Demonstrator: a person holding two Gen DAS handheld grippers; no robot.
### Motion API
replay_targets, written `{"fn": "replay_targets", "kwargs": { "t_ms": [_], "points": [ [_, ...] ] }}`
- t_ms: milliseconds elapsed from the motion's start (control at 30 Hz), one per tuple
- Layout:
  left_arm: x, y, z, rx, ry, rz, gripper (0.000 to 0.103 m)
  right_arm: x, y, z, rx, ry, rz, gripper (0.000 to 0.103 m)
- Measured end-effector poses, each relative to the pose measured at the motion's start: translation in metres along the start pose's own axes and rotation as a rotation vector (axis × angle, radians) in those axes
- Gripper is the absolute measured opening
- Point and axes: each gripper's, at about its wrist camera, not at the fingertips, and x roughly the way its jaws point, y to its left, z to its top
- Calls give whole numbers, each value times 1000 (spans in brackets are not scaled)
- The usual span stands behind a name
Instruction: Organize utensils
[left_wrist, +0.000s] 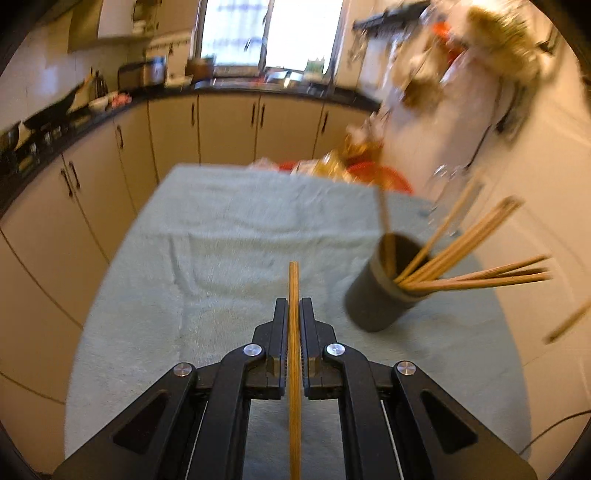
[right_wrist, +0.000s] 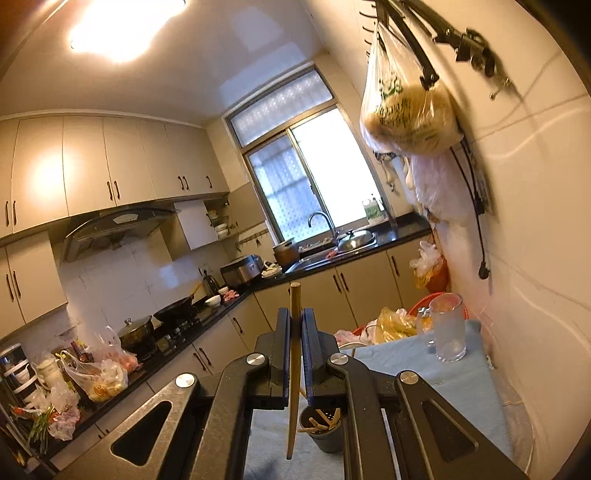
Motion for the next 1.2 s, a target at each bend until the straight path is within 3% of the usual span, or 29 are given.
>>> {"fn": "replay_targets", "kwargs": {
  "t_ms": [333,600,833,1133,1200],
  "points": [
    [-99,-43,68,22,-293,-79,5,37,10,8,-20,-14,-26,6],
    [-128,-59,127,28,-414,-114,5,93,4,17,-72,-26,-96,6],
    [-88,-76,144,26,-369,-130,5,142,-14,-1,-58,41,-130,6],
    [-3,-79,115,15,-191,-100,6,186,-34,-49,-51,193,-134,8],
    [0,-74,111,1,-176,-120,11,189,-38,-53,-38,213,-131,15]
  ]
}}
